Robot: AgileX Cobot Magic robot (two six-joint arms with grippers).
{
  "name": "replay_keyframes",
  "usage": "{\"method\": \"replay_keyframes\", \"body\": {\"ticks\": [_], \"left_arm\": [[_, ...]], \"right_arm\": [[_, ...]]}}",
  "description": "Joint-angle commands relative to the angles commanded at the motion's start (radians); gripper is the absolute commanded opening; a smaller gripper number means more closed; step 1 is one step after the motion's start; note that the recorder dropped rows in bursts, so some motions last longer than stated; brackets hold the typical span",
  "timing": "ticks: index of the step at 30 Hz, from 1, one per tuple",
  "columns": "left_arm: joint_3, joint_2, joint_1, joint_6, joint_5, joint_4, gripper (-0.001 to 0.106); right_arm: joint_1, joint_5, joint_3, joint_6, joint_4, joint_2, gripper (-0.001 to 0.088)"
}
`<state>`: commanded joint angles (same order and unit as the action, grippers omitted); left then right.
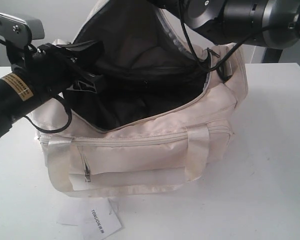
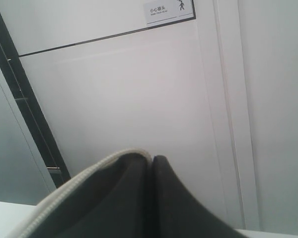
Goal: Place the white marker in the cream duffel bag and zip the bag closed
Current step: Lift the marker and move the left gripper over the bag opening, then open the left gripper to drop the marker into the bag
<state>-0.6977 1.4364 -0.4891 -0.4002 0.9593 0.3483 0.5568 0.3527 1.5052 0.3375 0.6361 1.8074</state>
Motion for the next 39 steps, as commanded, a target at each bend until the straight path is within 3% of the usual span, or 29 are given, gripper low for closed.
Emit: {"method": "replay_keyframes", "body": {"ticks": [7,17,28,31,35,39], "left_arm": [[0.000,-0.080,0.000,-0.002,-0.102,0.015,0.000],[-0.003,-0.213,0.000,-0.052,-0.441,0.034,0.000],[-0.138,-0.265,0.000,-0.049,-0.973,0.110,0.000],[-0.171,-0.265,0.000,0.004,-1.097,0.113,0.000],[-0.215,-0.265,0.000,0.045,-1.216,0.111,0.000],[-0.245,-0.265,0.036,0.045,-1.242,0.098,0.000]], "right_arm": [[0.000,0.000,0.000,0.000,0.000,0.000,0.0000],[0.000,0.000,0.000,0.000,0.000,0.000,0.0000],[0.000,0.000,0.000,0.000,0.000,0.000,0.0000],[0.000,0.000,0.000,0.000,0.000,0.000,0.0000],[0.000,0.000,0.000,0.000,0.000,0.000,0.0000],[0.000,0.000,0.000,0.000,0.000,0.000,0.0000]]}}
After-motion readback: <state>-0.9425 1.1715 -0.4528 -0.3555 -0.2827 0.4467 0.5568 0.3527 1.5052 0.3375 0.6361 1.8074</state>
